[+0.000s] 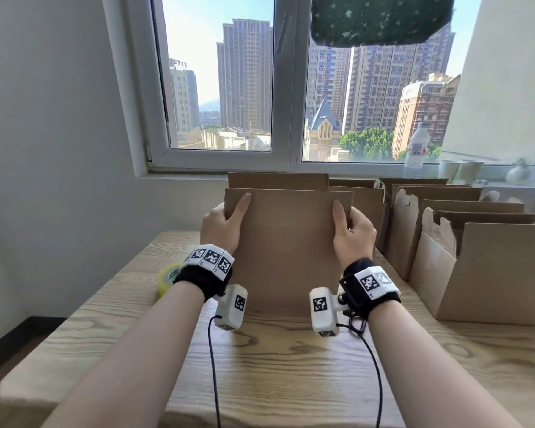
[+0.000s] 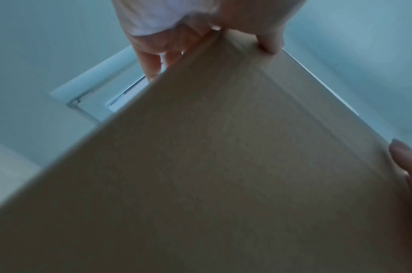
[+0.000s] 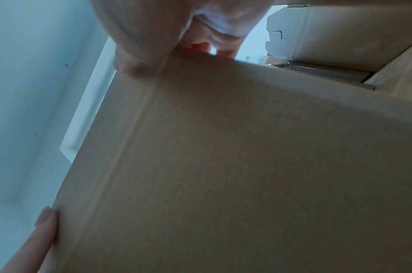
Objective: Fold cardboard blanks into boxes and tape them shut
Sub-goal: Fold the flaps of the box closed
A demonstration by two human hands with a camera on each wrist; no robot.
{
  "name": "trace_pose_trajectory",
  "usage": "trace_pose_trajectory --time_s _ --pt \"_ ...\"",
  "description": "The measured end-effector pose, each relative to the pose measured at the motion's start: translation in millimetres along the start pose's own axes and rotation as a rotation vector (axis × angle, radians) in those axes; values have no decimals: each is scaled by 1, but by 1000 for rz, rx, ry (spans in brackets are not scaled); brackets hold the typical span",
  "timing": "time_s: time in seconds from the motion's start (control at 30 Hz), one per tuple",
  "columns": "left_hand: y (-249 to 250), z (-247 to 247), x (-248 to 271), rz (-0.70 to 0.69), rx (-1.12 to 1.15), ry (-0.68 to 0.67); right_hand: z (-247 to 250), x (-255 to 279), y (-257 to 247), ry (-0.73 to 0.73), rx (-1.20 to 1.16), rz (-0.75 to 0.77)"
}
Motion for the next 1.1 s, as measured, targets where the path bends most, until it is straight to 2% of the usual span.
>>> trace_pose_trajectory --time_s 0.13,0.23,0.37,0.5,0.57,0.67,0.73,0.8,0.93,1.1 --pt "-1 5 20 -83 175 136 9 8 -4 28 -26 26" --pt "-12 2 32 -57 355 152 13 23 -3 72 -152 44" --pt "-7 3 30 25 389 125 5 22 7 52 -323 -63" --pt "-7 4 16 -35 449 114 0 6 6 76 -472 -289" --pt "-6 5 13 -114 392 112 -10 3 11 9 -563 -375" --pt "-4 6 21 -330 197 105 -17 16 27 -57 -630 -433" --pt "-19 -7 25 -349 72 14 -18 33 43 -37 -655 -505" --pt "-40 -17 27 -296 15 -88 -20 49 58 3 -650 -550" --pt "-52 -16 35 -281 -23 -211 -19 60 68 -11 -486 -437" --pt "-59 -3 38 -271 -48 -228 -28 72 70 -257 -379 -304"
Point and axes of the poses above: each hand's wrist, its own x-axis away from the middle knuckle, its own z-axis out of the back of the hand, y = z × x, the point moved 9 cm from there along -x, towards the middle knuckle, and after that the axes turned 6 degrees about -x, right-handed, at the moved point
